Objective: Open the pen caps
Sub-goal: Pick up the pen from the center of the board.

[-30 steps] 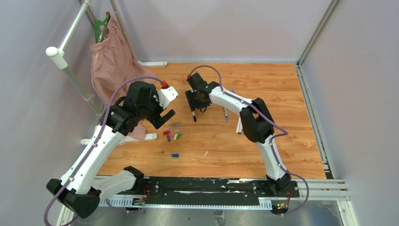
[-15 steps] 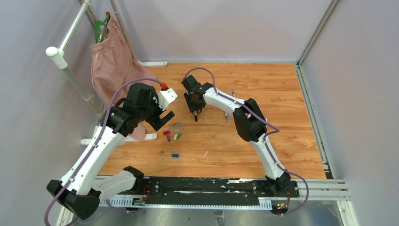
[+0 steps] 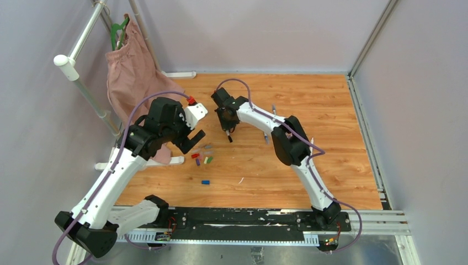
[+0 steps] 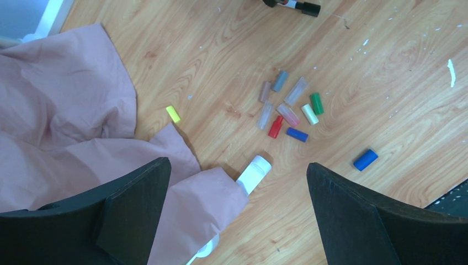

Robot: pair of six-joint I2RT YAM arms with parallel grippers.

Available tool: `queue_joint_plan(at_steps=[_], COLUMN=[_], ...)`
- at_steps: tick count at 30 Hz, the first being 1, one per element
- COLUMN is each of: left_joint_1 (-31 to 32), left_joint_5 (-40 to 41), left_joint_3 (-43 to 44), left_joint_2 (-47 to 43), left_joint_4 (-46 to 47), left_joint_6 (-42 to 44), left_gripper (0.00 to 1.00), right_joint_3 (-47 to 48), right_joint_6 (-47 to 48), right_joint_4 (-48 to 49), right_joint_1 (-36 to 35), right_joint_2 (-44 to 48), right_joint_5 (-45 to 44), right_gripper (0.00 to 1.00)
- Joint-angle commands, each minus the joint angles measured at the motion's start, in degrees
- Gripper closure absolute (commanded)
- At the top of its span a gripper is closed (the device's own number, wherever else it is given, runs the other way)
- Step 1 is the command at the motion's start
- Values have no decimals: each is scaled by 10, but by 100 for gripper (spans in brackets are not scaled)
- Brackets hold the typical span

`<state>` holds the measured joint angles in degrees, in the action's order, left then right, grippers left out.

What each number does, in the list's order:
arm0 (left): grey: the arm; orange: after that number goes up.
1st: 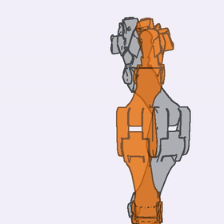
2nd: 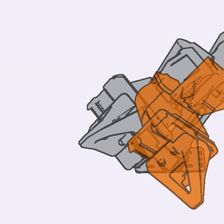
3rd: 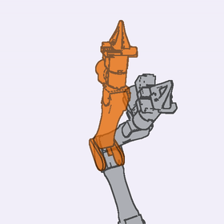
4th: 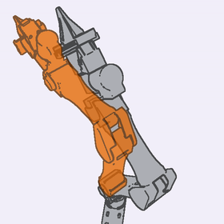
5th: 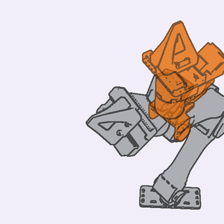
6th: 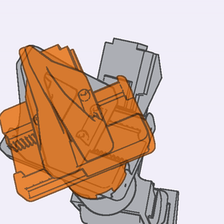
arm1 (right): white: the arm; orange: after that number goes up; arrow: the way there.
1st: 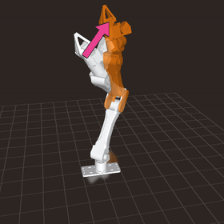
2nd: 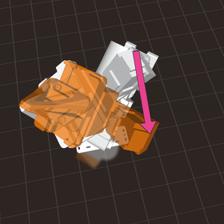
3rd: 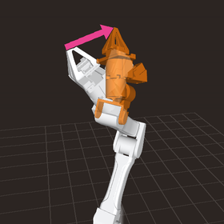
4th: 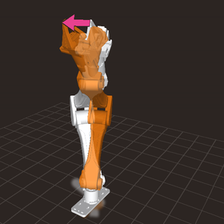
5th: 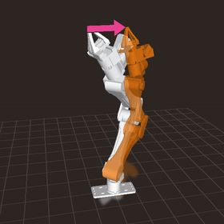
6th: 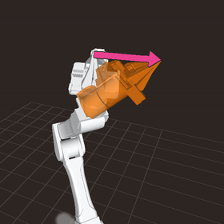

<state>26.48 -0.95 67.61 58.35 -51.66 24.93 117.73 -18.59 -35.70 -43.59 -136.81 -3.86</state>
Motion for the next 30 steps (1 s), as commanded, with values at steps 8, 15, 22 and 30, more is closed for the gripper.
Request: queue_joint_plan(at_steps=[8, 15, 22, 30], left_joint_1=[-10, -14, -15, -15], left_joint_5=[-75, -192, -279, -329], left_joint_3=[0, -2, -3, -15], left_joint_2=[13, 12, 27, 34], left_joint_4=[32, 66, 119, 155], left_joint_6=[-60, -126, -190, -220], left_gripper=[0, 0, 0, 0], right_joint_3=[-228, -428, -499, -492], right_joint_6=[-162, -258, -297, -279], right_joint_4=[189, 385, 473, 490], right_joint_1=[8, -25, -73, -121], right_joint_2=[279, 465, 553, 578], right_joint_5=[71, 30, -41, -86], right_gripper=[100, 100, 100, 100])
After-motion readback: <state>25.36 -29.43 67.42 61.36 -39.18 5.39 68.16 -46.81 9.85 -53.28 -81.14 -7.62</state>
